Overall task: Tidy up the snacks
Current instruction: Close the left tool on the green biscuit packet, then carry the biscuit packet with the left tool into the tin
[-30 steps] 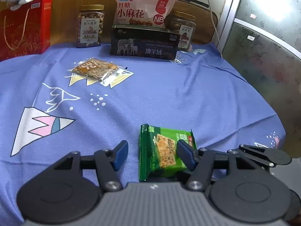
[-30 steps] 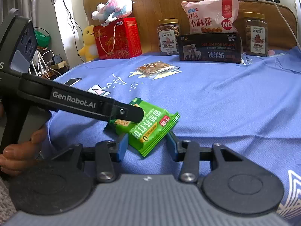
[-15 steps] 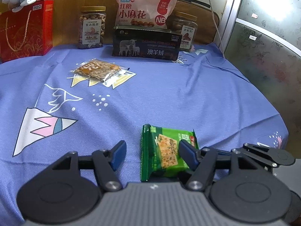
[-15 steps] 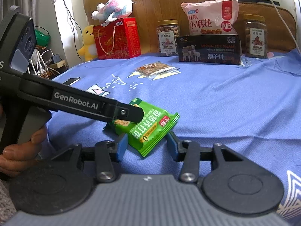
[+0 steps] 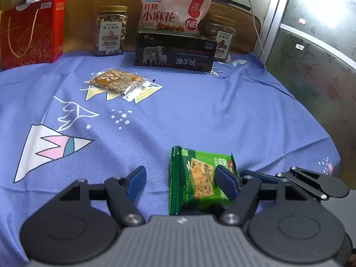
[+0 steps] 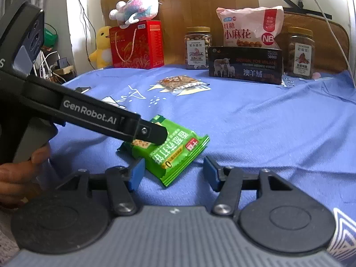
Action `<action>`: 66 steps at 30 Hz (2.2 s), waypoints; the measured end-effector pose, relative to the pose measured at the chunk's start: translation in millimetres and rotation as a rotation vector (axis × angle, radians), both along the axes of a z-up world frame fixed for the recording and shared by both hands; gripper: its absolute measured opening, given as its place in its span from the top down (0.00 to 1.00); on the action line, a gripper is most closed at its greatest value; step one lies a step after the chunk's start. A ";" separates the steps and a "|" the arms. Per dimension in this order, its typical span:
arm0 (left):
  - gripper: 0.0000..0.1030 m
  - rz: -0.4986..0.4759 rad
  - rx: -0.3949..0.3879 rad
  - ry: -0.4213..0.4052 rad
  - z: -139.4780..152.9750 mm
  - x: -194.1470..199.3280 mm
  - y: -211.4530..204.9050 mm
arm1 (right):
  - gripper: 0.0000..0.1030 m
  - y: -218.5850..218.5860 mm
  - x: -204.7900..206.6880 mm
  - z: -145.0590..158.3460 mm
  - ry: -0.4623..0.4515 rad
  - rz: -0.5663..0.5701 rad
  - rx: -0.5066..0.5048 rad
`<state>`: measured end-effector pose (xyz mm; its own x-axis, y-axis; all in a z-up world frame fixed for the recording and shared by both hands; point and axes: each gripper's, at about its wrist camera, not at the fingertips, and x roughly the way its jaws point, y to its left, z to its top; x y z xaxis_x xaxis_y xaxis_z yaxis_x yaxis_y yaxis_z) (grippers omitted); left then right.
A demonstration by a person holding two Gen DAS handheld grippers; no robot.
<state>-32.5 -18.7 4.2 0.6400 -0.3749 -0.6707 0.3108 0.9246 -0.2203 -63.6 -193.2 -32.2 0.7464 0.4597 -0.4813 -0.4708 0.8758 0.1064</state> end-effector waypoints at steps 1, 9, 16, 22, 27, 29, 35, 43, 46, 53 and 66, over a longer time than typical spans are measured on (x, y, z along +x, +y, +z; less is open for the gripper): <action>0.30 -0.002 -0.005 0.000 -0.5 0.6 1.3 | 0.40 0.8 0.4 -0.2 -0.003 0.001 -0.003; 0.30 -0.019 -0.014 -0.024 -2.6 0.5 1.6 | 0.39 8.3 0.7 -1.7 -0.033 0.006 -0.030; 0.40 -0.066 -0.022 -0.030 -3.5 -1.1 -0.5 | 0.40 11.3 1.1 -2.5 -0.057 0.021 -0.050; 0.52 -0.099 -0.042 -0.022 -1.7 6.6 -4.5 | 0.51 13.2 9.0 1.1 -0.072 0.042 -0.055; 0.53 -0.086 -0.070 -0.022 11.5 30.3 -1.4 | 0.54 14.5 27.1 12.1 -0.105 0.046 -0.064; 0.53 -0.086 -0.071 -0.032 19.6 44.1 -2.8 | 0.54 13.4 40.9 19.5 -0.116 0.046 -0.061; 0.53 -0.100 -0.083 -0.081 52.1 101.0 -11.8 | 0.54 5.6 90.3 44.9 -0.174 0.028 -0.058; 0.53 -0.107 -0.086 -0.164 91.3 200.4 -38.2 | 0.55 -15.0 190.0 79.2 -0.227 0.000 -0.048; 0.52 -0.098 -0.105 -0.155 96.0 242.9 -41.6 | 0.55 -22.5 231.4 86.4 -0.223 -0.003 -0.048; 0.52 -0.070 -0.107 -0.120 87.2 314.1 -50.1 | 0.56 -34.8 306.3 84.3 -0.175 -0.006 -0.021; 0.52 -0.060 -0.084 -0.071 58.3 345.5 -57.9 | 0.56 -36.0 338.7 62.9 -0.117 -0.004 -0.055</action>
